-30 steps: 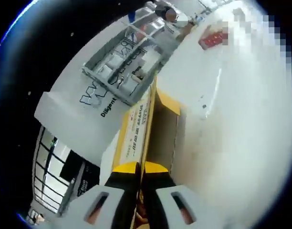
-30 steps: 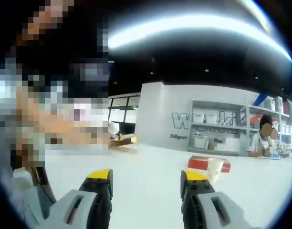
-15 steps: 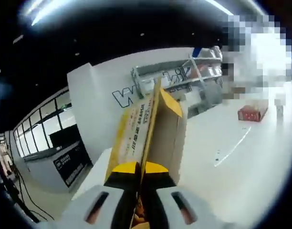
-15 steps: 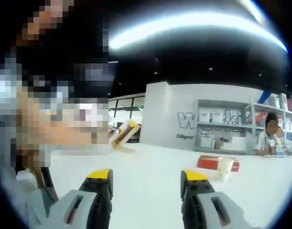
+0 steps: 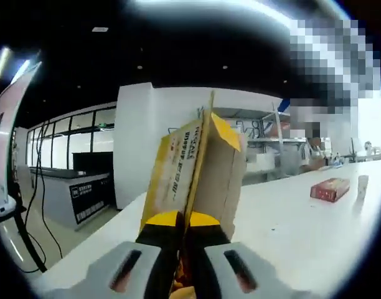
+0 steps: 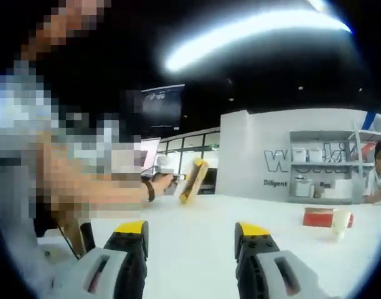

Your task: Tear open the coffee pouch, take out the coffee, and pour the coffee from the pouch into the cup

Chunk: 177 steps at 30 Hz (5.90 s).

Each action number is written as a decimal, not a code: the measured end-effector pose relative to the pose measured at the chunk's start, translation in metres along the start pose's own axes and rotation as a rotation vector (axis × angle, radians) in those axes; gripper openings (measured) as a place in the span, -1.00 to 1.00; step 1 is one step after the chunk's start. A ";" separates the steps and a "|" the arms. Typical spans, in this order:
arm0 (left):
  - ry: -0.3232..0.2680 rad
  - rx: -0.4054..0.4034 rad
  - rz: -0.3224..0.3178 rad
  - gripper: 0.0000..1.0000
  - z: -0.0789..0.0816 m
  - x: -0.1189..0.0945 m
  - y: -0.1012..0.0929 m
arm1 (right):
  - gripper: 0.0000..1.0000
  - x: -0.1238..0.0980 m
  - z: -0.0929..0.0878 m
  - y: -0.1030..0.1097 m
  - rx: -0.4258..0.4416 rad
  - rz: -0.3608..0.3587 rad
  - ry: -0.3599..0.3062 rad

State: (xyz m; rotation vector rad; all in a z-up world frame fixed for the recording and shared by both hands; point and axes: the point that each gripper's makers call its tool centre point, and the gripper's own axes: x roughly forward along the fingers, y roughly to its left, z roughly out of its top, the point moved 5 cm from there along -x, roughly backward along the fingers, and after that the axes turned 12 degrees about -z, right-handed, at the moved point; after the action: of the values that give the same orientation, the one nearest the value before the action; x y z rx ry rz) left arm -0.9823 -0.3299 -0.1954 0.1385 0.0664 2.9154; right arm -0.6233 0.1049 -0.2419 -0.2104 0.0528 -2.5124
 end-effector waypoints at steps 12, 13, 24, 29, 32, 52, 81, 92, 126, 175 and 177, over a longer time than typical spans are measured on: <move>-0.050 -0.235 0.005 -0.90 -0.011 -0.028 0.014 | 0.04 0.095 0.021 0.056 -0.145 0.183 -0.005; -0.048 -0.234 0.000 -0.91 -0.011 -0.029 0.012 | 0.03 0.108 0.021 0.058 -0.154 0.191 0.003; -0.036 -0.189 -0.045 -0.90 -0.012 -0.024 -0.001 | -0.29 0.232 0.012 0.081 -0.195 0.249 0.047; -0.045 -0.211 -0.040 -0.91 -0.012 -0.023 -0.005 | -0.30 0.265 0.003 0.088 -0.172 0.263 0.090; -0.041 -0.201 -0.046 -0.91 -0.013 -0.019 -0.011 | -0.43 0.290 0.000 0.083 -0.166 0.225 0.082; -0.015 -0.152 -0.037 -0.91 -0.012 -0.020 -0.017 | -0.66 0.415 -0.059 0.097 -0.226 0.083 0.108; -0.018 -0.167 -0.066 -0.90 -0.012 -0.011 -0.014 | -0.76 0.471 -0.083 0.070 -0.293 0.044 0.137; -0.004 -0.142 -0.104 -0.91 -0.010 -0.014 -0.030 | -0.77 0.478 -0.088 0.065 -0.364 0.012 0.157; -0.001 -0.138 -0.130 -0.91 -0.011 -0.013 -0.043 | -0.86 0.468 -0.088 0.056 -0.565 -0.063 0.142; 0.038 0.002 -0.019 -0.92 -0.015 0.041 -0.029 | -0.98 0.320 -0.008 -0.016 -0.202 0.060 0.018; 0.041 -0.007 -0.014 -0.90 -0.015 0.044 -0.024 | -0.98 0.309 -0.002 -0.023 -0.154 0.098 -0.004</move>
State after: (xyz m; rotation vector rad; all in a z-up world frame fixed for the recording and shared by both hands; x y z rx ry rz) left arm -1.0211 -0.2972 -0.2079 0.0771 0.0635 2.9048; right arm -0.8842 -0.0566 -0.1986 -0.2684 0.2499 -2.4114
